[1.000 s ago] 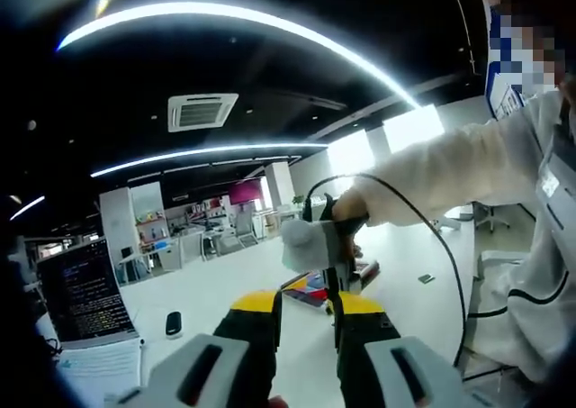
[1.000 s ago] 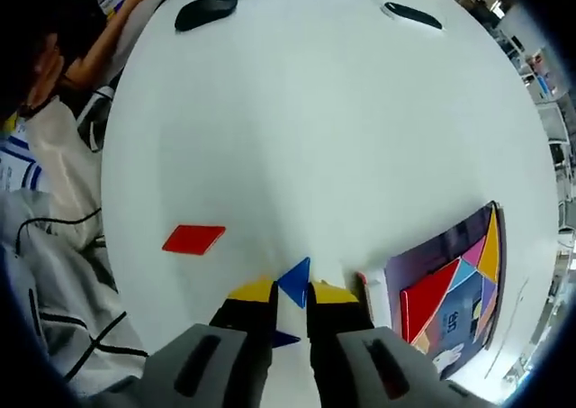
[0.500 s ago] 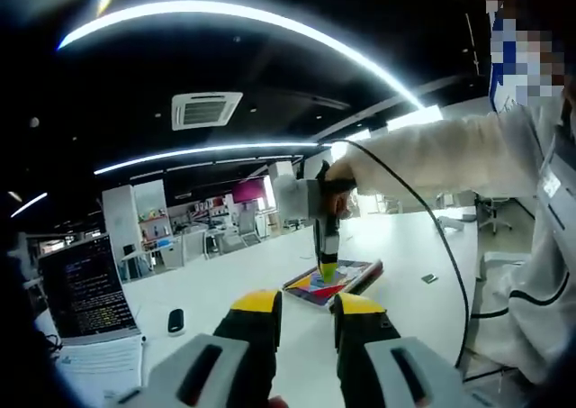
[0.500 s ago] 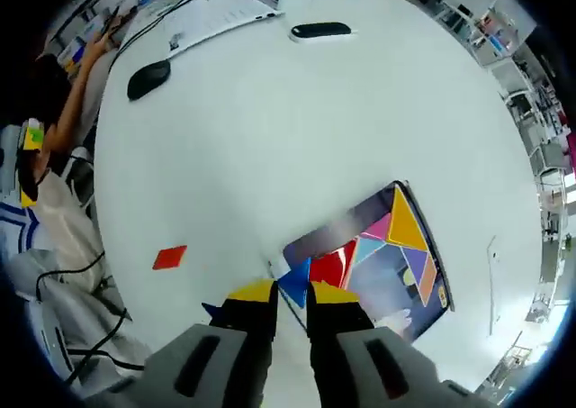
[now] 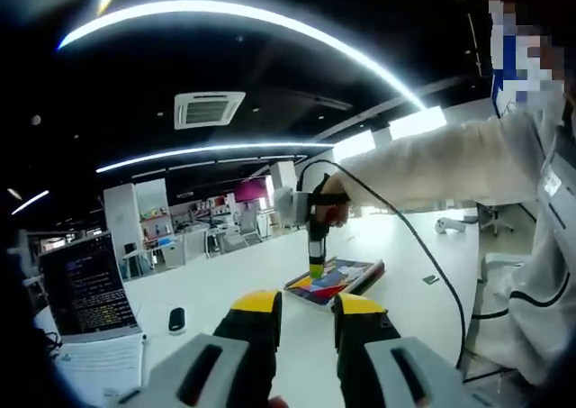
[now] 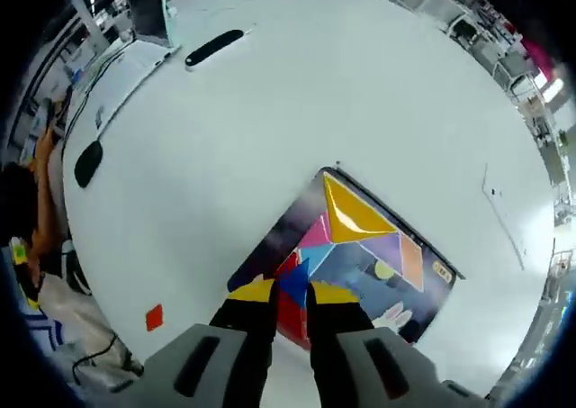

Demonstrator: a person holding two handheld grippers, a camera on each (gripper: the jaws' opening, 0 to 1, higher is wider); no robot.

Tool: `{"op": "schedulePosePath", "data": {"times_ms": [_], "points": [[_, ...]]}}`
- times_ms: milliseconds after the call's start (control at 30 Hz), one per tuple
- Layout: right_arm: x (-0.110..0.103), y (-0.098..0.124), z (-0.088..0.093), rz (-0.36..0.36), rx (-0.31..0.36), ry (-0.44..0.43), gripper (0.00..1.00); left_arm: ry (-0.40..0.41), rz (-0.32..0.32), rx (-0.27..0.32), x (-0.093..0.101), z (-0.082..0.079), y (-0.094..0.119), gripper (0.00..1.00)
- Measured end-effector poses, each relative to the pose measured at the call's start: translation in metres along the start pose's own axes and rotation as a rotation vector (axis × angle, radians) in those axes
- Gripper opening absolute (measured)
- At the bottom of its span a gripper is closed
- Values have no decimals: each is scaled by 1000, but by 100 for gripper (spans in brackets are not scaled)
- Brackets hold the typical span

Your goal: Pick up the tangram pieces one by one and place each piece onto its matching region on the pattern sheet, fitting the shapes together until the outline on the sheet is completely filled by the tangram pieces

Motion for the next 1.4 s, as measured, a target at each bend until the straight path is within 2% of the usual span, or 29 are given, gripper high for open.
{"op": "schedulePosePath", "data": {"times_ms": [100, 300, 333, 367, 433, 467, 567, 600, 633, 733, 1400], "points": [[5, -4, -6, 18, -8, -57, 15, 0, -5, 1, -1, 0, 2, 25], [17, -11, -2, 79, -58, -149, 14, 4, -10, 0, -2, 2, 3, 25], [16, -11, -4, 64, -44, -171, 14, 2, -11, -1, -2, 2, 3, 25], [15, -9, -4, 61, -57, -194, 14, 3, -12, 4, -2, 1, 3, 25], [15, -7, -8, 67, -37, -191, 14, 7, -13, 9, -2, 0, 2, 25], [14, -6, -11, 60, -32, -231, 14, 2, -12, 5, -1, 0, 1, 25], [16, -9, -11, 64, -45, -254, 14, -7, 0, 0, 3, 0, 3, 25], [15, -10, -10, 63, -48, -249, 14, -10, 0, 2, 3, 0, 4, 25], [12, -14, -4, 59, -89, -255, 14, -9, -4, 8, 2, -1, 5, 25], [5, -21, 3, 41, -113, -259, 14, -4, -16, 12, -1, -1, 6, 25], [3, -25, 5, 51, -99, -320, 14, -12, -22, 8, 1, -1, 8, 25]]}}
Point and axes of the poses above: the point that each gripper's makers call its tool centre point, and the gripper's own axes: y roughly backward along the fingers, x roughly to its right, z roughly out of its underside, the point moved 6 cm from there along y, roughly backward along the fingers, and after that the axes turned 8 degrees about z, right-handed, at the moved point
